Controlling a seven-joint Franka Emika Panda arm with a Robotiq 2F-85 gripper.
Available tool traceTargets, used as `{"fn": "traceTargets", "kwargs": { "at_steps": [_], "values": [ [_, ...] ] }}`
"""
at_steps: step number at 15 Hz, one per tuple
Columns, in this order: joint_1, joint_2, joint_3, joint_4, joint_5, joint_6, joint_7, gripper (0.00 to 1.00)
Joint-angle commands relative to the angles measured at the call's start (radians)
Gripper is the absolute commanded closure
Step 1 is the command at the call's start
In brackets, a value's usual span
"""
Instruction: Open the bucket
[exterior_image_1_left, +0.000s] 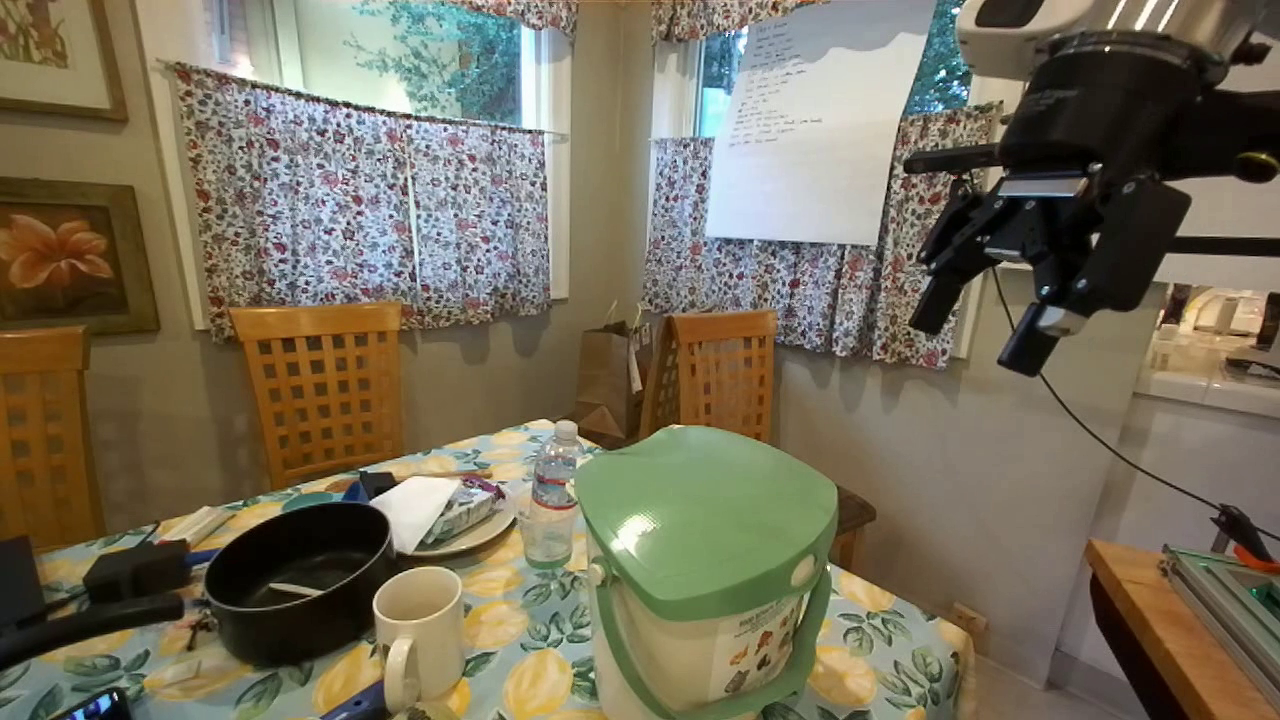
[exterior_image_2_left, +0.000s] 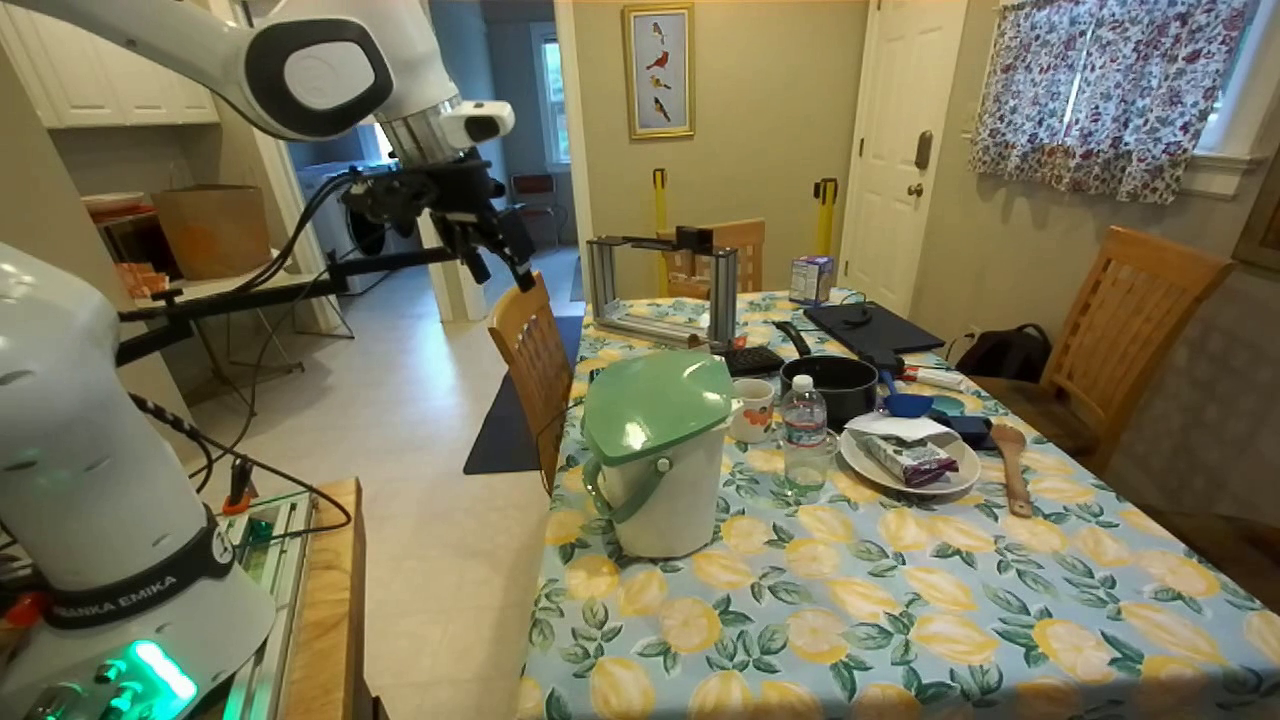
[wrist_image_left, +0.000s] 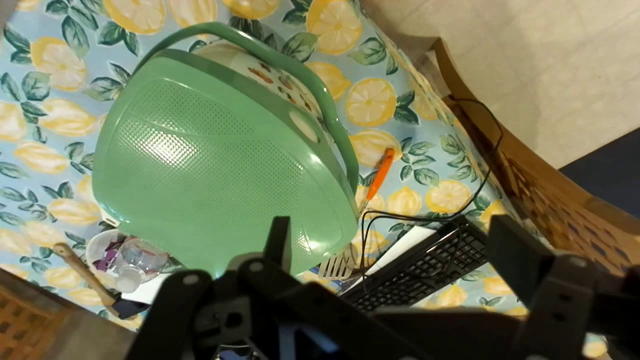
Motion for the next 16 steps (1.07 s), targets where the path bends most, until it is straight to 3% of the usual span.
{"fn": "traceTargets", "kwargs": {
  "at_steps": [1,2,6,12,16],
  "values": [
    [-0.028,0.068,0.024,-0.004,-0.029,0.117,0.042,0.0],
    [-0.002,0.027,0.0,-0.007,-0.01,0.062,0.01,0.0],
    [-0.016,0.052,0.004,-0.004,-0.003,0.119,0.035,0.0],
    [-0.206,0.182,0.157,-0.007,-0.21,0.377,0.231,0.0],
    [-0.359,0.222,0.285,-0.007,-0.389,0.332,0.384,0.0]
  ]
}}
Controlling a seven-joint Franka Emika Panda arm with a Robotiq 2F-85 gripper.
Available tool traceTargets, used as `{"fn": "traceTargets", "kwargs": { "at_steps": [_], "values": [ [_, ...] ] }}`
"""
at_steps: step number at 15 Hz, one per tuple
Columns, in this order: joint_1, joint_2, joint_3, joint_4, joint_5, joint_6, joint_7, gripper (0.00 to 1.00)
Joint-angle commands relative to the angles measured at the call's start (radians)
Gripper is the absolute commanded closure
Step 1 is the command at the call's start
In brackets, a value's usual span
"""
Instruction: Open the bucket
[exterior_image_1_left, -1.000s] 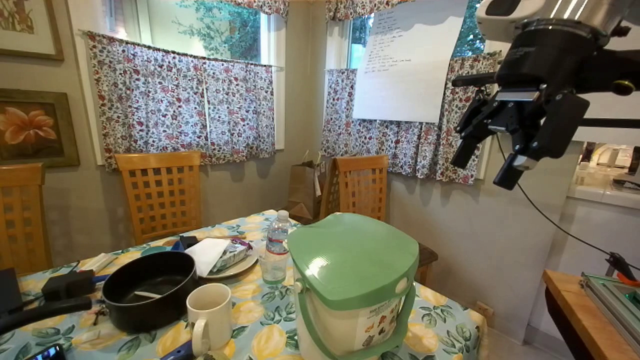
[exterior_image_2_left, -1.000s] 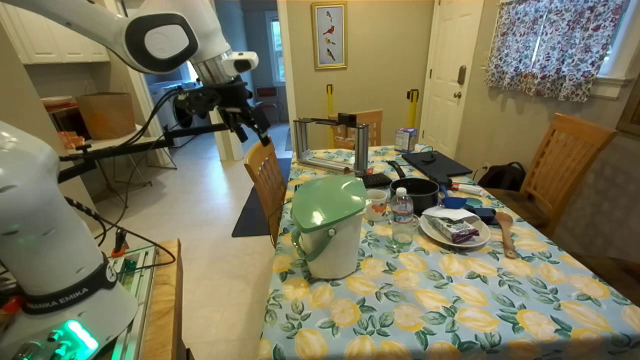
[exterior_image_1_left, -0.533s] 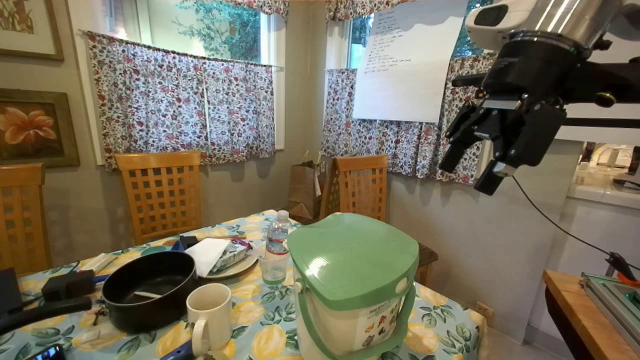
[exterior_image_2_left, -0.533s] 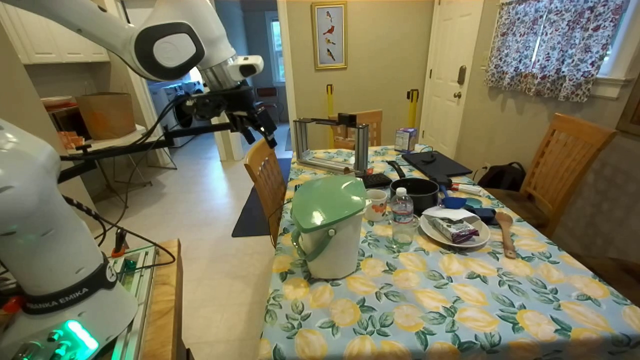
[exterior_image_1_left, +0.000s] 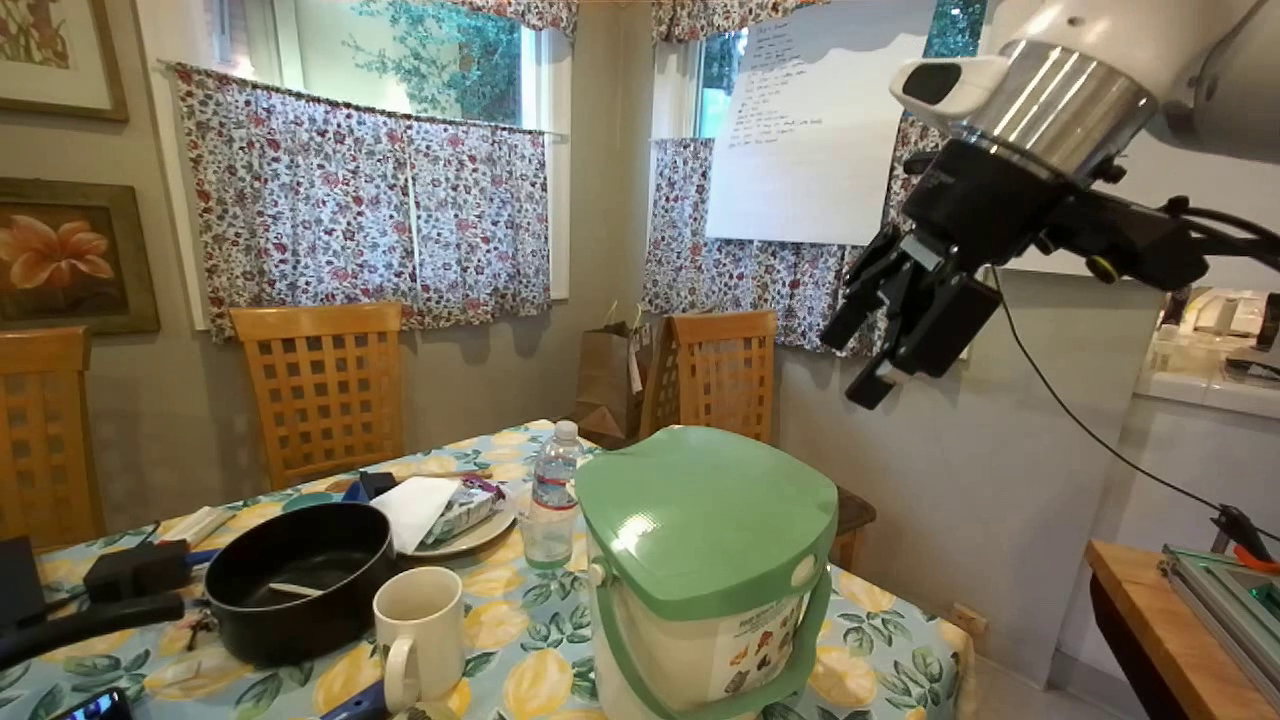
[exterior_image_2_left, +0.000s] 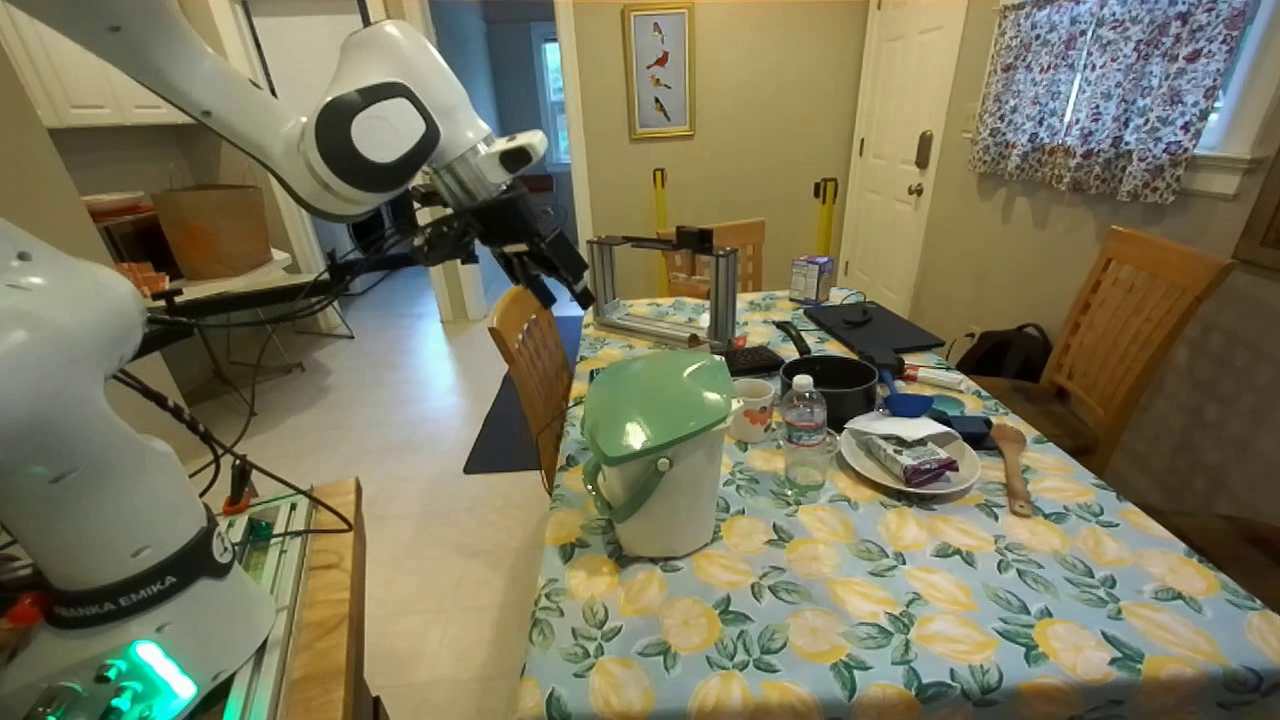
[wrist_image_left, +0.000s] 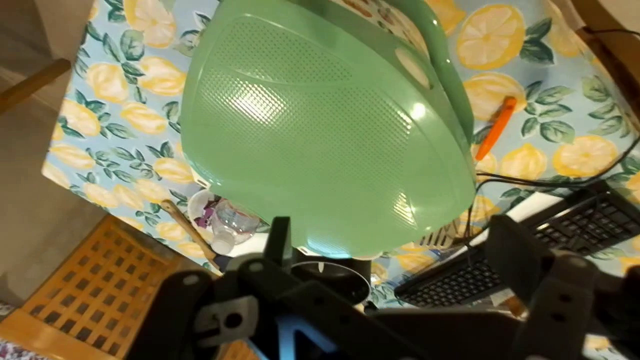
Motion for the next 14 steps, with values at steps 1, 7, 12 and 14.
{"fn": "traceTargets", "kwargs": {
  "at_steps": [1,7,12,14],
  "values": [
    [-0.107,0.039,0.095,0.001,-0.144,-0.03,0.132,0.0],
    [-0.075,0.055,0.063,0.001,-0.148,-0.024,0.123,0.0],
    [-0.022,0.097,0.027,0.012,-0.103,-0.011,0.084,0.0],
    [0.008,0.117,0.005,0.017,-0.086,-0.014,0.072,0.0]
  ]
}}
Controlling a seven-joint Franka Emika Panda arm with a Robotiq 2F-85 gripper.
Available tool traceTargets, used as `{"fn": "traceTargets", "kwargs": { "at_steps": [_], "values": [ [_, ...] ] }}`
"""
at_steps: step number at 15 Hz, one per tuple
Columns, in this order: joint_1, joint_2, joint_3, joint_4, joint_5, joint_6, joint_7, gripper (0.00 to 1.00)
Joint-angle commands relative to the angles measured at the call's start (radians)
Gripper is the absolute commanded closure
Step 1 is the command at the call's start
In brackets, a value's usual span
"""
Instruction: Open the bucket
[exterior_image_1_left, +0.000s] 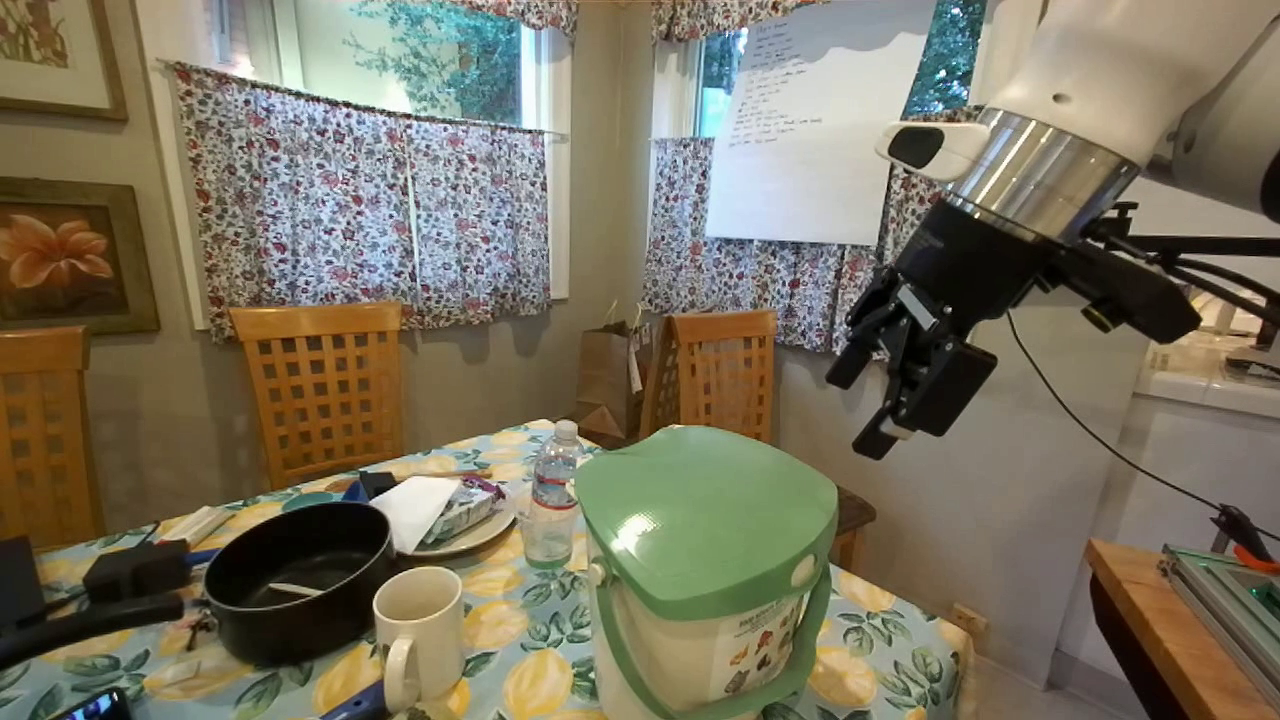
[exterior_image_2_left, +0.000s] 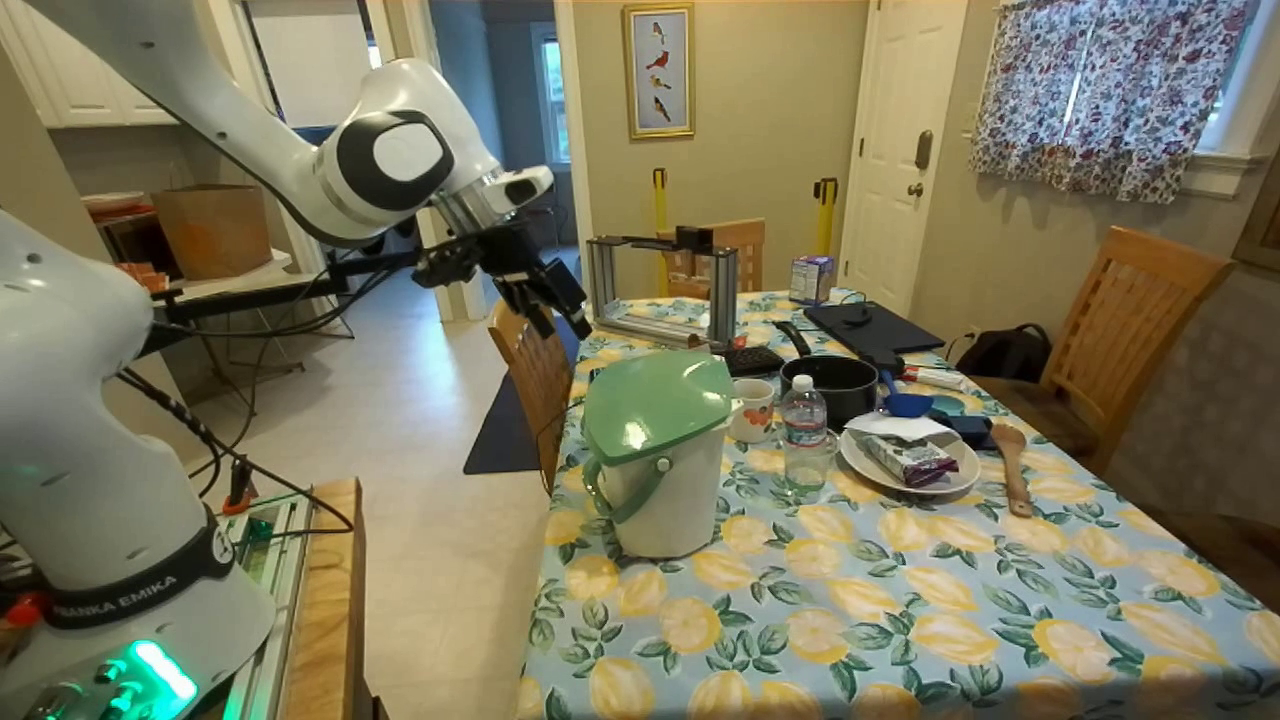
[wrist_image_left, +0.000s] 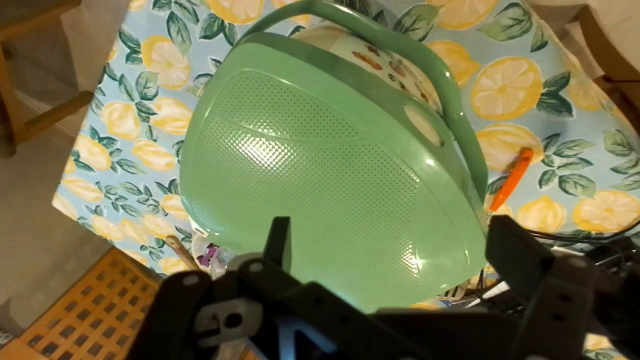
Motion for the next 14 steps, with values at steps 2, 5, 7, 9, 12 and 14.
{"fn": "traceTargets", "kwargs": {
  "at_steps": [2,5,7,9,12,14],
  "values": [
    [0.074,0.073,-0.065,0.025,0.05,-0.012,-0.036,0.0],
    [0.067,0.1,-0.064,0.034,0.015,-0.023,-0.012,0.0],
    [0.049,0.121,-0.051,0.048,-0.021,-0.037,0.007,0.0],
    [0.013,0.146,-0.018,0.069,-0.067,-0.059,0.032,0.0],
    [-0.042,0.178,0.037,0.108,-0.2,-0.106,0.098,0.0],
    [-0.073,0.203,0.073,0.136,-0.308,-0.142,0.159,0.0]
  ]
}}
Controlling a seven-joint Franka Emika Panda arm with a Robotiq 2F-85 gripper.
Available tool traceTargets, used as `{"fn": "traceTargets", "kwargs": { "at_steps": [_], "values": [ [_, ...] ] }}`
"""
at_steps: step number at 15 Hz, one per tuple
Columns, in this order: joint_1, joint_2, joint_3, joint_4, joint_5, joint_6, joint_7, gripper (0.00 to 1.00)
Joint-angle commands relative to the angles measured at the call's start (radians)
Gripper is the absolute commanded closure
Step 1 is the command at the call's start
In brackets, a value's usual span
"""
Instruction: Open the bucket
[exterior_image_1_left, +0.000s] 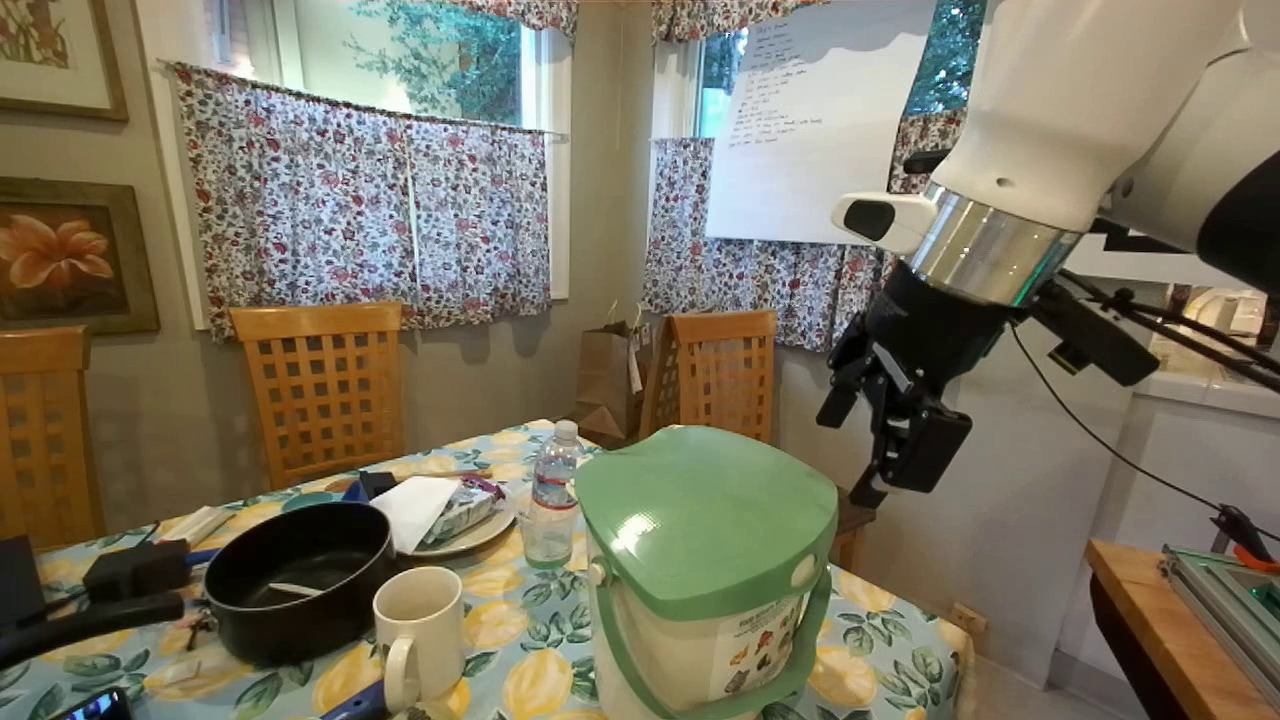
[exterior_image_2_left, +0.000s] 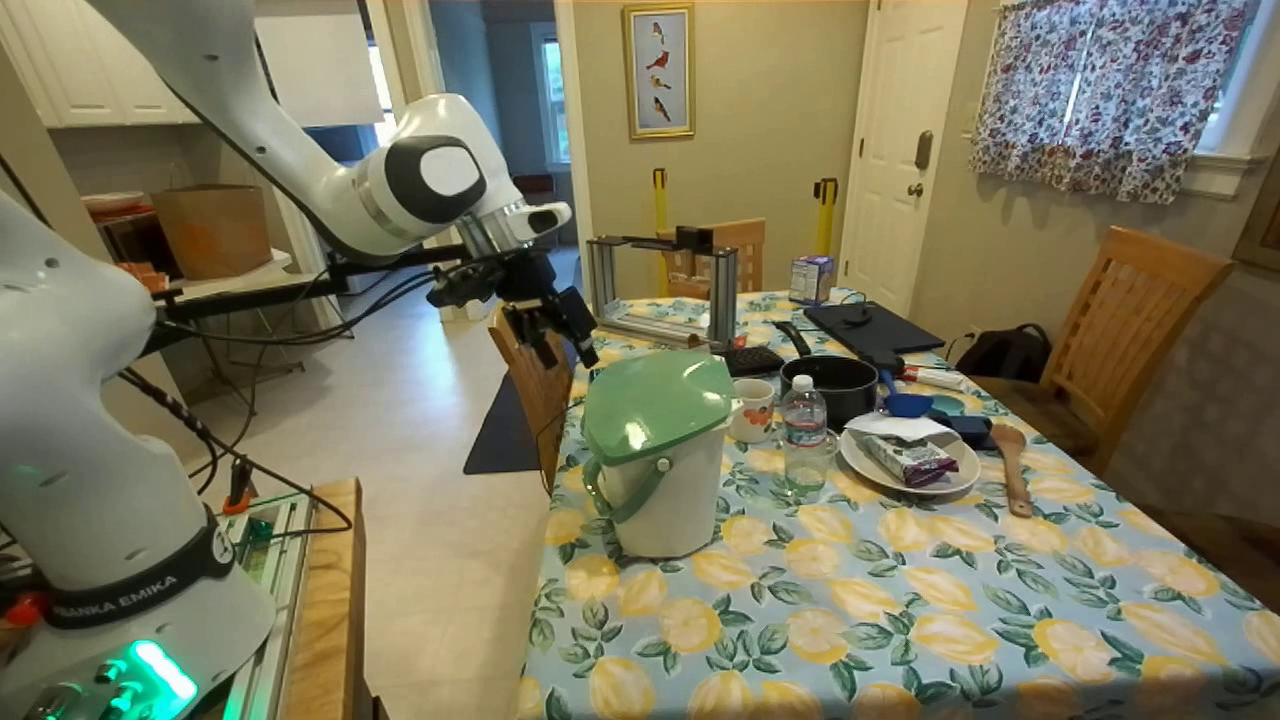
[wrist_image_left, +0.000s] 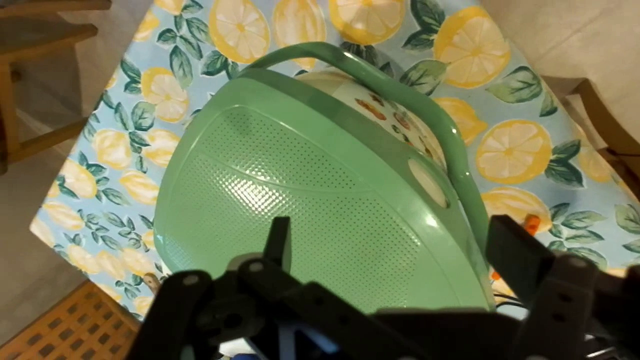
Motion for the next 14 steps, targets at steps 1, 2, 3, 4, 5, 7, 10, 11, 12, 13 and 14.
{"fn": "traceTargets", "kwargs": {
  "at_steps": [1,2,3,4,5,7,10,11,12,13,14],
  "values": [
    [-0.056,0.071,0.067,0.072,-0.175,-0.069,0.113,0.0],
    [-0.029,0.023,0.034,0.026,-0.094,-0.032,0.054,0.0],
    [-0.032,0.031,0.039,0.031,-0.102,-0.035,0.063,0.0],
    [-0.032,0.032,0.038,0.031,-0.102,-0.035,0.063,0.0],
    [-0.032,0.031,0.038,0.031,-0.102,-0.035,0.063,0.0],
    [-0.032,0.031,0.038,0.031,-0.102,-0.035,0.063,0.0],
    [-0.039,0.053,0.054,0.045,-0.138,-0.057,0.087,0.0],
    [-0.04,0.072,0.064,0.054,-0.154,-0.061,0.095,0.0],
    [-0.043,0.091,0.075,0.064,-0.174,-0.073,0.105,0.0],
    [-0.042,0.105,0.081,0.07,-0.185,-0.075,0.105,0.0],
    [-0.042,0.117,0.089,0.075,-0.201,-0.081,0.112,0.0]
  ]
}}
